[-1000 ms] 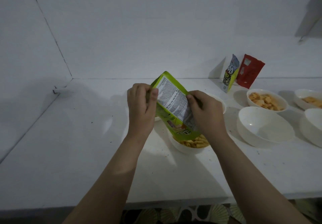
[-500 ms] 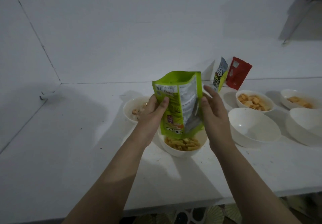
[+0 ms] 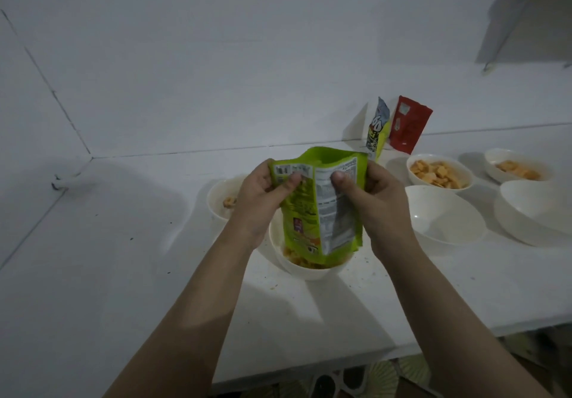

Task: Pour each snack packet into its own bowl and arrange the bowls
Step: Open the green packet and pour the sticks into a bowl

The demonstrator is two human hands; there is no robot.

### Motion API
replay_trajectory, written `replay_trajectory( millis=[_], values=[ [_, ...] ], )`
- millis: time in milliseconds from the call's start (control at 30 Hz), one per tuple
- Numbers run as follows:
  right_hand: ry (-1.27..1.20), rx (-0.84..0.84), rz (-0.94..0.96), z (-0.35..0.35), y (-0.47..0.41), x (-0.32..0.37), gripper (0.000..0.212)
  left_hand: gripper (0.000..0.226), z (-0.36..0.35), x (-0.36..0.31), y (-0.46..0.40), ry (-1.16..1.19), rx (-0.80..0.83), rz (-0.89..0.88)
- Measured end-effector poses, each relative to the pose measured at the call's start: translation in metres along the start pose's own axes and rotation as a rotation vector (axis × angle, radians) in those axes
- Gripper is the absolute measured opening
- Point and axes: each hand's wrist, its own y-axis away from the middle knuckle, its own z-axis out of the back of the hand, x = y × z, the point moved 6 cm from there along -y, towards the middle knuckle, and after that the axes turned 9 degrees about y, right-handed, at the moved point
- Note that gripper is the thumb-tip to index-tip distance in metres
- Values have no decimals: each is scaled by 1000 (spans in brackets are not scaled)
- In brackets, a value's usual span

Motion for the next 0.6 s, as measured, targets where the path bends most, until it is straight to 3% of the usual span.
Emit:
replay_trajectory(
  millis=[100, 267, 367, 467, 600],
  values=[
    [33, -74, 28, 4, -4, 3, 13, 17, 1, -5, -3, 16, -16, -47],
    [-63, 86, -48, -7, -6, 5, 16, 21, 0, -14, -4, -19, 7, -104],
    [-95, 20, 20, -3, -11, 17, 5, 25, -2, -13, -2, -78, 59, -103],
    [-133, -7, 60, -5, -12, 28, 10, 30, 1, -11, -2, -100, 14, -98],
    [-190, -49, 97, -3, -17, 35, 7, 28, 6, 1, -3, -166, 85, -33]
  ],
)
